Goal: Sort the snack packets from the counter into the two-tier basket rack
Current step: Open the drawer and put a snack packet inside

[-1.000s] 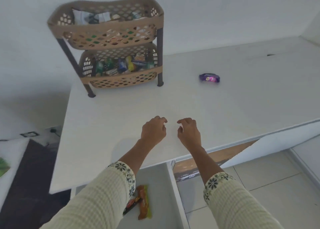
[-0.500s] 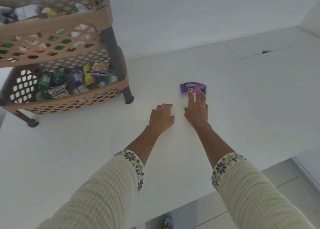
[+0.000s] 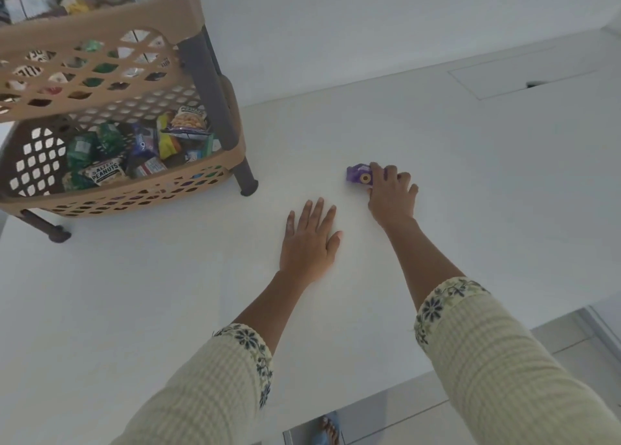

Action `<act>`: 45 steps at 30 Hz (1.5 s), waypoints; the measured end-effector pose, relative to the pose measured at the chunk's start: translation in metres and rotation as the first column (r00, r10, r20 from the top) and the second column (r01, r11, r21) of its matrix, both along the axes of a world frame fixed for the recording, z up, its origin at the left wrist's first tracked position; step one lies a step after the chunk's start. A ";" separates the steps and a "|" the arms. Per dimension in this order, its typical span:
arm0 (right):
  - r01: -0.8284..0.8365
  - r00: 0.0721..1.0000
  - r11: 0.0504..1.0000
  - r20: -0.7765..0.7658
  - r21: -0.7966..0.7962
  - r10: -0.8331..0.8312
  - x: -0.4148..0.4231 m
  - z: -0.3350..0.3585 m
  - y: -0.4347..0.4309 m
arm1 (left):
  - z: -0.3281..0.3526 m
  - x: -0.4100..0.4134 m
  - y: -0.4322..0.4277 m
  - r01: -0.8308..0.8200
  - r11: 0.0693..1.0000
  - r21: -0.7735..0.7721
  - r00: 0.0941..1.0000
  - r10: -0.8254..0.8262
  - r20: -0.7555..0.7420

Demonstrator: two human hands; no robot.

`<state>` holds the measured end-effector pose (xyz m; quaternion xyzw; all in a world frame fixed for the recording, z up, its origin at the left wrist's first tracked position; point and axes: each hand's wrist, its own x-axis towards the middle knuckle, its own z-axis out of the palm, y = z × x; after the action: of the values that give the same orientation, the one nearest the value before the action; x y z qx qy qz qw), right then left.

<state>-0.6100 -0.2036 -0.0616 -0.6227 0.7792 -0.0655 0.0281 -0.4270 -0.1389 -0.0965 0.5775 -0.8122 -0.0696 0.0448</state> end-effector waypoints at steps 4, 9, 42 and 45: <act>0.027 0.999 0.998 -0.042 -0.053 -0.029 0.030 -0.007 0.038 | 0.000 0.015 0.032 -0.021 1.000 0.007 0.999 0.021 0.024; 0.019 0.999 0.998 -0.048 -0.062 -0.022 0.080 -0.007 0.096 | 0.005 0.062 0.091 -0.020 1.000 0.018 1.000 0.019 0.021; -0.460 0.877 0.757 0.369 0.464 0.307 0.365 -0.104 0.499 | -0.009 0.370 0.433 -0.373 0.925 -0.071 0.927 0.374 -0.002; -0.446 0.893 0.713 0.325 0.542 0.311 0.397 -0.117 0.496 | -0.013 0.376 0.437 -0.354 0.930 -0.094 0.933 0.359 0.032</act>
<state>-0.2125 0.2927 -0.1785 -0.7170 0.6061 0.1279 0.3197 -0.0511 0.2977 -0.1092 0.7143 -0.6970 -0.0108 0.0621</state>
